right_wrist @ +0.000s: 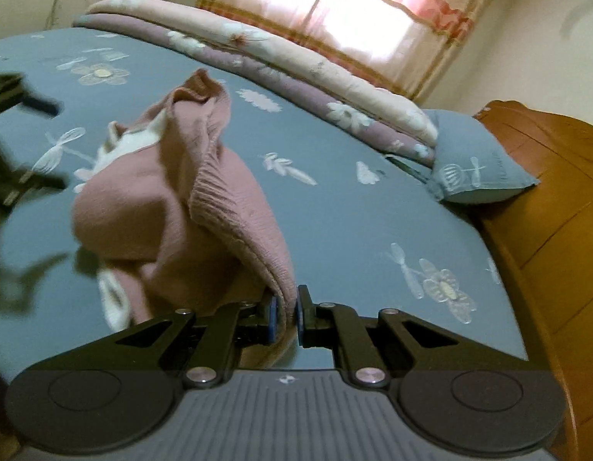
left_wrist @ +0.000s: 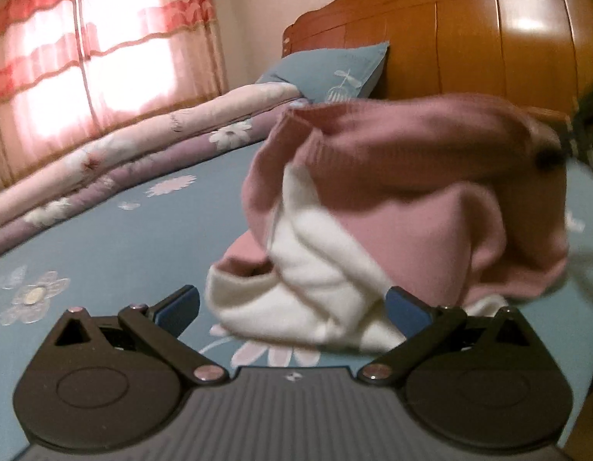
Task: Fold clothes
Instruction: 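Hold the sweater up with the right gripper while the left gripper approaches its hem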
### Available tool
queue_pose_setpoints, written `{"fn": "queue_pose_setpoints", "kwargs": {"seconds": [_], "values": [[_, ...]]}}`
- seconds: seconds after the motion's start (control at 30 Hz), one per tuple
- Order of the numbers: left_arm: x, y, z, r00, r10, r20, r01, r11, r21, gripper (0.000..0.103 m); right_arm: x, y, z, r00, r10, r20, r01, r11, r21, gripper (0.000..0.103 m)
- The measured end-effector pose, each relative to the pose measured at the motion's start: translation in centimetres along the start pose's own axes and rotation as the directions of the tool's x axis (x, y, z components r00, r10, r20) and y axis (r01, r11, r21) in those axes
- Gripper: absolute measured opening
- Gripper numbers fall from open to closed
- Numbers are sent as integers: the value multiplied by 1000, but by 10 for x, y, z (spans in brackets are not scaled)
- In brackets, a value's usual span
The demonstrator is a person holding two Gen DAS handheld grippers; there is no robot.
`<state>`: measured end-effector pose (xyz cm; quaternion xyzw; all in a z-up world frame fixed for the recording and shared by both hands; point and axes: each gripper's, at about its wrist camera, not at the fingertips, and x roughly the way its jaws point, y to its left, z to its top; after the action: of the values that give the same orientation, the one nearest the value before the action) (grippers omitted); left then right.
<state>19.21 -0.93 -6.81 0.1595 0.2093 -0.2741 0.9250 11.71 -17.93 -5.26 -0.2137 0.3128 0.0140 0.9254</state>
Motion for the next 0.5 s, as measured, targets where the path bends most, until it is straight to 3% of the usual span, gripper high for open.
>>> {"fn": "queue_pose_setpoints", "kwargs": {"seconds": [0.2, 0.3, 0.37, 0.4, 0.5], "values": [[14, 21, 40, 998, -3, 66, -4, 994, 107, 101, 6, -3, -16, 1000, 31, 3, -32, 999, 44, 12], [29, 36, 58, 999, 8, 49, -14, 992, 129, 99, 11, -10, -23, 999, 45, 6, -45, 996, 77, 12], [40, 45, 64, 999, 31, 32, -35, 990, 139, 88, 12, -14, -28, 999, 53, 11, -53, 994, 94, 13], [46, 49, 67, 1000, 7, 9, -8, 992, 130, 80, 12, -16, -31, 998, 56, 12, -57, 993, 99, 13], [65, 52, 69, 996, -78, -43, 83, 988, 128, 76, 16, -20, -36, 997, 73, 13, -74, 991, 110, 13]]}}
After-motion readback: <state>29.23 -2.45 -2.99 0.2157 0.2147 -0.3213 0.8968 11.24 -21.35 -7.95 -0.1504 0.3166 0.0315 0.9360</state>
